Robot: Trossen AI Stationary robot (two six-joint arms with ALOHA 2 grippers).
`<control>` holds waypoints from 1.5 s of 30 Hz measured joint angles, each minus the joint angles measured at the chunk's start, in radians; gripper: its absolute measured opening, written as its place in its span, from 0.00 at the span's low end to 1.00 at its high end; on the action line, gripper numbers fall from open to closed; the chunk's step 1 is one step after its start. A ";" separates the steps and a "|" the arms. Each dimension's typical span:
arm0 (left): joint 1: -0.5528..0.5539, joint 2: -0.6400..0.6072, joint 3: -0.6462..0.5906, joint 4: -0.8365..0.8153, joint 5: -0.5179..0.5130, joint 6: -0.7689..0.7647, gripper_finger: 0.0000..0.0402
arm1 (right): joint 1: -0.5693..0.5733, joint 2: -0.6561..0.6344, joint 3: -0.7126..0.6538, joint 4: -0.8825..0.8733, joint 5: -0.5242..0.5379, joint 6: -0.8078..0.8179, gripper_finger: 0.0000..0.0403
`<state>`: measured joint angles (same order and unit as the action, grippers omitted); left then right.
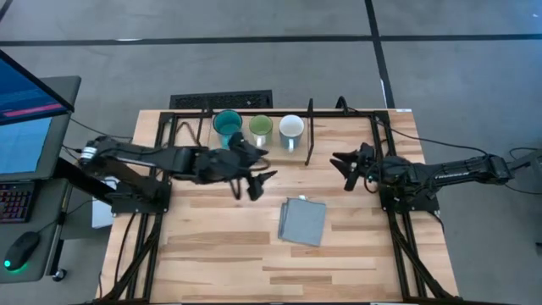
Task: Stack small to large cups/mugs on shelf
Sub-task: Return to Home Position
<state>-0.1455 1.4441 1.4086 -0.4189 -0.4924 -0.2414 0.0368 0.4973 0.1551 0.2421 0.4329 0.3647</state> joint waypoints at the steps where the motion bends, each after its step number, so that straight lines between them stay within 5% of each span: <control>1: -0.004 -0.028 -0.026 0.015 0.009 0.012 0.75 | 0.000 0.000 0.000 0.008 0.016 0.012 0.43; 23: -0.020 -0.778 -0.881 0.508 0.069 0.118 0.75 | 0.002 0.000 0.000 0.030 0.055 0.061 0.43; 45: -0.019 -1.100 -1.204 0.608 -0.022 0.099 0.75 | -0.010 -0.045 0.000 0.051 0.040 -0.213 0.43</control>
<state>-0.1650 0.3442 0.2042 0.1887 -0.5146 -0.1425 0.0271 0.4525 0.1551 0.2930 0.4725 0.1519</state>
